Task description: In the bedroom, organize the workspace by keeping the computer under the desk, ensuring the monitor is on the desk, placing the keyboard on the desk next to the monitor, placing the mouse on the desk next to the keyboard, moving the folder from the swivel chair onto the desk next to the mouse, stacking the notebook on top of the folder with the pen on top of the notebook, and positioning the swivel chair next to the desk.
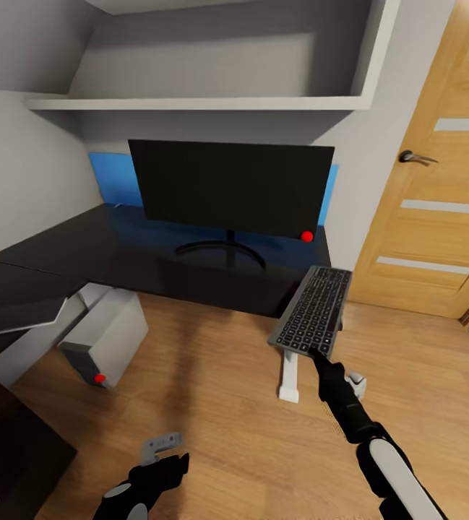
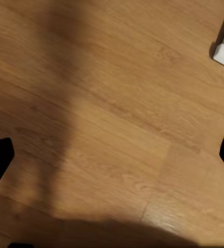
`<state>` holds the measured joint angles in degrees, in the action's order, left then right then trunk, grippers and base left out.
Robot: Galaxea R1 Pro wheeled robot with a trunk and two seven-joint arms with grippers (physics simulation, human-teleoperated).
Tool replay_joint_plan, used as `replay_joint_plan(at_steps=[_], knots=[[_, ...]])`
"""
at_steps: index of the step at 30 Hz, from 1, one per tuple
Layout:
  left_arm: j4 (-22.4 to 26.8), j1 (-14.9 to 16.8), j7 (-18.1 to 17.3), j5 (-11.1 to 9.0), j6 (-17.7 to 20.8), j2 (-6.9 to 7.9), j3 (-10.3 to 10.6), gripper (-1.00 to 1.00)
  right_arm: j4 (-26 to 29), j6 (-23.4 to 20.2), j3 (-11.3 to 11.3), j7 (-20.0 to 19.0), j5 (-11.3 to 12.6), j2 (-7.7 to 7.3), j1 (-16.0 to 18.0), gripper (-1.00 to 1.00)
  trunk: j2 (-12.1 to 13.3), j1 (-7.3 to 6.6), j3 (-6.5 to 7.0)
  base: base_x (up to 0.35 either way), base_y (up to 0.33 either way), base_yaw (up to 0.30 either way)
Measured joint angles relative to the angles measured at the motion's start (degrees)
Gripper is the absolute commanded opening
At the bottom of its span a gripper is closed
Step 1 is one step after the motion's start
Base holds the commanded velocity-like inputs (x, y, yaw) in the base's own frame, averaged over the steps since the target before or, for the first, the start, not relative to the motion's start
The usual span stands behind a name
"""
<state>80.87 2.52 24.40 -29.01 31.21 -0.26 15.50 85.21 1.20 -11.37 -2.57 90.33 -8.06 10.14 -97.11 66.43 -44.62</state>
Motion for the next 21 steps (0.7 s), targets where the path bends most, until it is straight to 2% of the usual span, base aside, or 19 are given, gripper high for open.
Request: replay_joint_plan(at_steps=[7,13,21], knots=[[-0.01,0.00,0.01,0.00,-0.01,0.00,0.01,1.00,-1.21,0.37,1.35,-1.52,-0.22,0.35,0.03,-1.00,-0.01,0.00,-0.21,0.000,0.000,-0.216],[0.01,-0.02,0.01,0.00,-0.02,0.05,-0.01,1.00,-1.30,1.04,1.49,-1.10,-0.21,1.10,0.05,-1.00,-0.01,-0.01,-0.24,0.016,0.003,-0.031],[0.02,-0.02,0.03,-0.01,-0.06,-0.01,-0.02,1.00,-1.26,1.65,1.62,-0.99,-0.26,1.34,0.05,-1.00,-0.01,-0.02,-0.24,0.204,0.019,-0.002]])
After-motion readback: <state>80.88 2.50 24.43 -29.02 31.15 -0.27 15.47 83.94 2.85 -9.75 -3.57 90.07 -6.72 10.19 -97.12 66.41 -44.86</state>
